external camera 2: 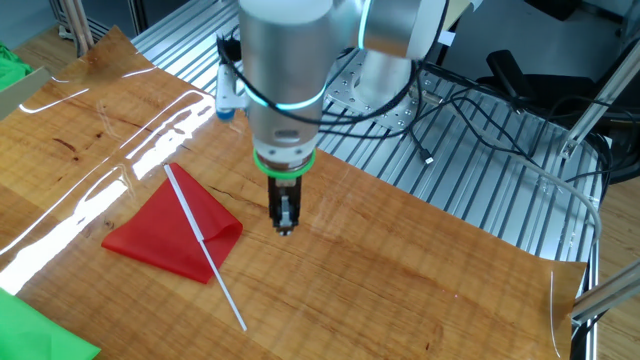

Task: Wave the flag

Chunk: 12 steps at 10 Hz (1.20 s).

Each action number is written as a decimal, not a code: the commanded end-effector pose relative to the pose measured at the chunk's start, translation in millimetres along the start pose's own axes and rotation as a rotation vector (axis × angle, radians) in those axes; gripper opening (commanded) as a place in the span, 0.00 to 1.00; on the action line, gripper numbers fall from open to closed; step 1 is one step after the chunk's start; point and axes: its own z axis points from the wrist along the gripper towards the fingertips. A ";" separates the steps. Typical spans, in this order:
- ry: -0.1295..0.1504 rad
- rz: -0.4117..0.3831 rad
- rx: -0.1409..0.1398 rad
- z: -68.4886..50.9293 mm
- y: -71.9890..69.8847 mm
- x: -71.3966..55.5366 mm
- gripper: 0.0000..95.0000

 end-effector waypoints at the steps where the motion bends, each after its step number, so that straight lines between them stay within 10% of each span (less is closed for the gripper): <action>1: -0.014 0.106 -0.020 11.0 9.5 -9.9 0.20; 7: -0.017 0.289 -0.037 6.6 25.0 -23.9 0.20; 12: -0.002 0.168 -0.021 6.5 25.0 -23.9 0.20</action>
